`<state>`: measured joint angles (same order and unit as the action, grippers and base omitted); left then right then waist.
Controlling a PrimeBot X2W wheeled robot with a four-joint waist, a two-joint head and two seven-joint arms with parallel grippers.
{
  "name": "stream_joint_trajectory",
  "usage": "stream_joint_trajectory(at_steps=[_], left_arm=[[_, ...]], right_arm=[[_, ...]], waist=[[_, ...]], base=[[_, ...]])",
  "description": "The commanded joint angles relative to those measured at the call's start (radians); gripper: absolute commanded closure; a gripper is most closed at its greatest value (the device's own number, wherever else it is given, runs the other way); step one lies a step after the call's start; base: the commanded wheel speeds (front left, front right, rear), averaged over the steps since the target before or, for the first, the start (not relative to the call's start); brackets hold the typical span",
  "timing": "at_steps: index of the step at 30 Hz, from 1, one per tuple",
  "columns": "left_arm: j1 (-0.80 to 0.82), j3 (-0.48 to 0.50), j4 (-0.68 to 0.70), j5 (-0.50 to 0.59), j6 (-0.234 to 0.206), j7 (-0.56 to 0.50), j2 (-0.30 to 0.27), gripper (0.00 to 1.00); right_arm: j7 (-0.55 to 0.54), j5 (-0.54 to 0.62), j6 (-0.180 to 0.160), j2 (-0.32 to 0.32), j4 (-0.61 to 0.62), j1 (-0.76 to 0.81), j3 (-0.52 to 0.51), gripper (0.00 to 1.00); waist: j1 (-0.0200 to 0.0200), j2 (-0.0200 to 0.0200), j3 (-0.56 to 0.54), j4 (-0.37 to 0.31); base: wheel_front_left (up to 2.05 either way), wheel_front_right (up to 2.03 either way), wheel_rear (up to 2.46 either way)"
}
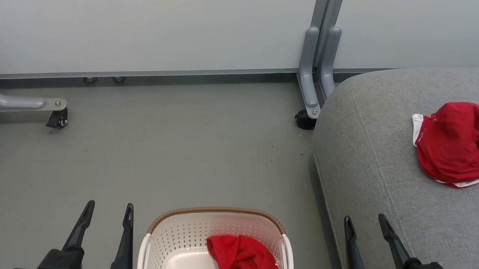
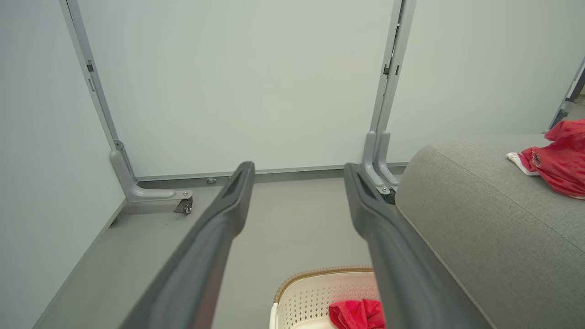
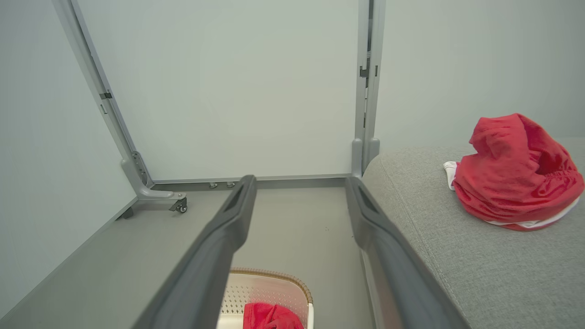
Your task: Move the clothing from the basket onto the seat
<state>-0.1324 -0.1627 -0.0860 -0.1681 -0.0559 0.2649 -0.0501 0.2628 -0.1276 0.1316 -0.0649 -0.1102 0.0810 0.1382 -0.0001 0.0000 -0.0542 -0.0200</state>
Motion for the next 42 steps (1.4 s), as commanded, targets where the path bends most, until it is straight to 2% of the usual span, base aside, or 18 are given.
stream_joint_trajectory(at_steps=[1,12,29,37,42], left_arm=[[-0.011,0.0,-0.002,-0.004,-0.006,-0.001,-0.001,0.0],[-0.011,-0.011,-0.02,0.007,0.01,-0.001,-0.001,0.0],[-0.007,-0.038,-0.031,0.024,0.008,-0.001,-0.001,0.0],[0.019,-0.046,-0.034,0.034,0.035,-0.001,-0.001,0.0],[0.086,-0.069,-0.061,0.032,0.06,-0.001,-0.001,0.0]], right_arm=[[0.003,0.0,-0.002,0.002,0.0,0.005,-0.006,0.0],[0.003,0.008,-0.002,0.004,-0.008,0.015,-0.014,0.0],[0.003,0.009,-0.002,0.007,-0.01,0.012,-0.021,0.0],[0.003,0.016,-0.002,0.008,-0.002,-0.007,-0.03,0.0],[0.003,0.028,-0.002,-0.002,0.013,-0.036,-0.046,0.0]], waist=[[0.0001,0.0,-0.001,0.0],[0.0001,0.0,-0.006,-0.004],[0.0001,0.0,0.004,-0.002],[0.0001,0.0,0.03,-0.015],[0.0001,0.0,0.091,-0.04]], base=[[0.0,0.0,0.0],[0.0,0.0,0.0],[0.0,0.0,0.0],[0.0,0.0,0.0],[0.0,0.0,0.0]])
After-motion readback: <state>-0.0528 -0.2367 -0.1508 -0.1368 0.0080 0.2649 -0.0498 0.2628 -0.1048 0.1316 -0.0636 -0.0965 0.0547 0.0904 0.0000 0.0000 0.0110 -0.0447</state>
